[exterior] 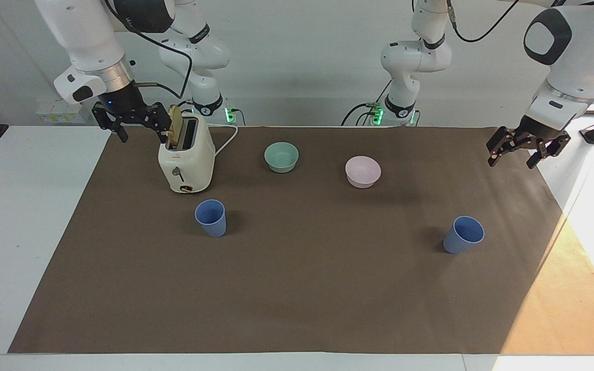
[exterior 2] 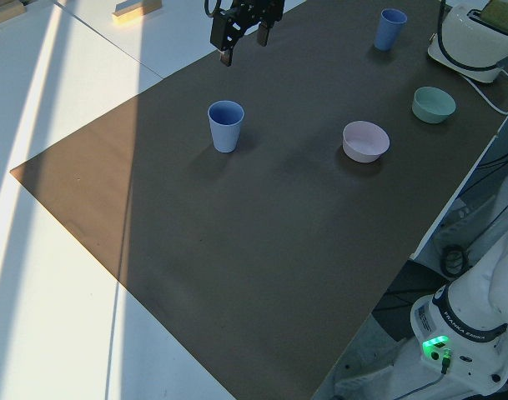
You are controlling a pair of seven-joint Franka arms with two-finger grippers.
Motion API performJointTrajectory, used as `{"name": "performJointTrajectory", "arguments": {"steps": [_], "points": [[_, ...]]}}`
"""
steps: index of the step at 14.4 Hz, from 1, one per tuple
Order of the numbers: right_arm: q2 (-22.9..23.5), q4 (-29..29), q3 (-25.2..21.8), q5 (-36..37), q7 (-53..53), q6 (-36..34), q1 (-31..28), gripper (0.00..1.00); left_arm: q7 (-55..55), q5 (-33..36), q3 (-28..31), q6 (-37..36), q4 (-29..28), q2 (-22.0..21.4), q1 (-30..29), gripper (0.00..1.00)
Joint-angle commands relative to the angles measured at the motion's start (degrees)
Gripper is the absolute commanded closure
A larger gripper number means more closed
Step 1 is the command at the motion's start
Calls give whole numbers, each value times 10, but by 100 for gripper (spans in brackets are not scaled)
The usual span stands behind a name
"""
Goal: Stack blue cups with both arms
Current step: 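Reach the left gripper to the blue cup nearest it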
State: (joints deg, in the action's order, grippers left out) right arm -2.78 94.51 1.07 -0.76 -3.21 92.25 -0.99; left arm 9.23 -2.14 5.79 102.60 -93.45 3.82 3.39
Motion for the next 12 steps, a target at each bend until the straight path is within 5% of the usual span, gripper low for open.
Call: {"name": "performJointTrajectory", "arguments": {"steps": [1, 5, 12], "points": [[4, -6, 0, -4, -10, -4, -1, 0, -1, -8, 2, 43, -41, 5, -2, 0], [4, -6, 0, -4, -10, -4, -1, 0, -2, -8, 2, 136, -110, 14, 2, 0], [4, -6, 0, -4, -10, -4, -1, 0, -4, -9, 1, 208, -126, 81, 3, 0]]}}
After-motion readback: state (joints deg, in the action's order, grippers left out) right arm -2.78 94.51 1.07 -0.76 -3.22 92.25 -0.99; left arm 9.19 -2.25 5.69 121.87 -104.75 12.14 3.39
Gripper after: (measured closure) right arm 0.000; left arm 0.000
